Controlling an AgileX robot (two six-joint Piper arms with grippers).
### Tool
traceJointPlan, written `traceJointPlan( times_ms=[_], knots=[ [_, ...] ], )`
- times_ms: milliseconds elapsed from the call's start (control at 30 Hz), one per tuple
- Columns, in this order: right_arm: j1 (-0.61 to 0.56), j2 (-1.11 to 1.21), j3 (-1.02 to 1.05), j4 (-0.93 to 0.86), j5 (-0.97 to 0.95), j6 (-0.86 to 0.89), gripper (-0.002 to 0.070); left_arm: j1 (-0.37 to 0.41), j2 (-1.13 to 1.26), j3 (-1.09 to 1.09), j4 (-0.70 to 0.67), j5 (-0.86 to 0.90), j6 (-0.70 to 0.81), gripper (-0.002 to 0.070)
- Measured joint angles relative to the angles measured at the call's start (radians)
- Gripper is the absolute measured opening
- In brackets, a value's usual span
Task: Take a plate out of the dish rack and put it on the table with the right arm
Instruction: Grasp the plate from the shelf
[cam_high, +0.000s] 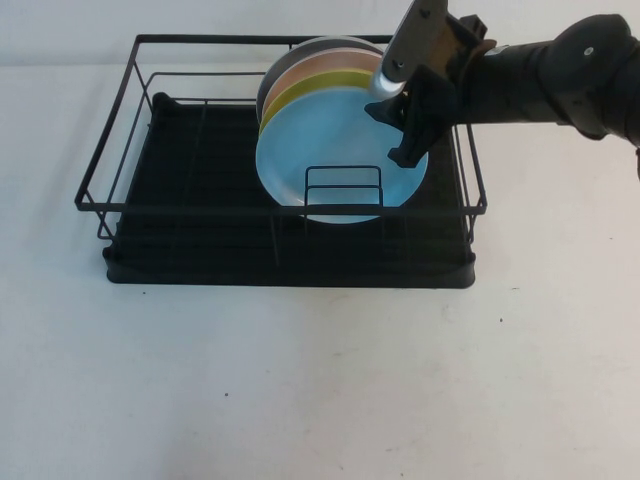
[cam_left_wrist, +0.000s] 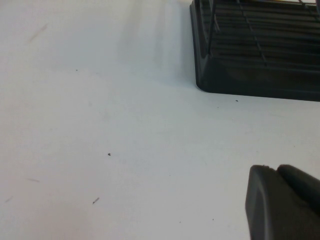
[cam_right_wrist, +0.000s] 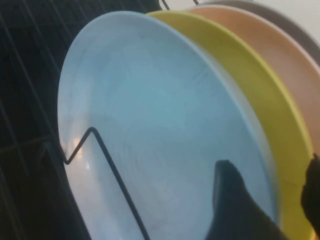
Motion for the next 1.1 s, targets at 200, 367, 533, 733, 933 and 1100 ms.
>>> traceJointPlan(
  times_ms=[200,367,533,733,933,1100],
  knots=[
    [0.000,0.047,-0.013,0.007,-0.005,-0.020,0.0277,0.000,0.000,0.000,0.000,0.000,0.000,-0.0006],
    [0.000,0.055,-0.013,0.009,-0.021,-0.022,0.0268,0.000,0.000,0.000,0.000,0.000,0.000,-0.0006],
    [0.000,0.057,-0.013,0.012,-0.034,-0.024,0.0134,0.000,0.000,0.000,0.000,0.000,0.000,-0.0006],
    [0.000,0.055,-0.013,0.012,-0.036,-0.024,0.0057,0.000,0.000,0.000,0.000,0.000,0.000,-0.0006],
    [0.000,-0.019,-0.013,0.012,-0.028,-0.024,0.0056,0.000,0.000,0.000,0.000,0.000,0.000,-0.0006],
    [0.000,-0.155,-0.013,0.012,-0.032,-0.019,0.0055,0.000,0.000,0.000,0.000,0.000,0.000,-0.0006]
  ],
)
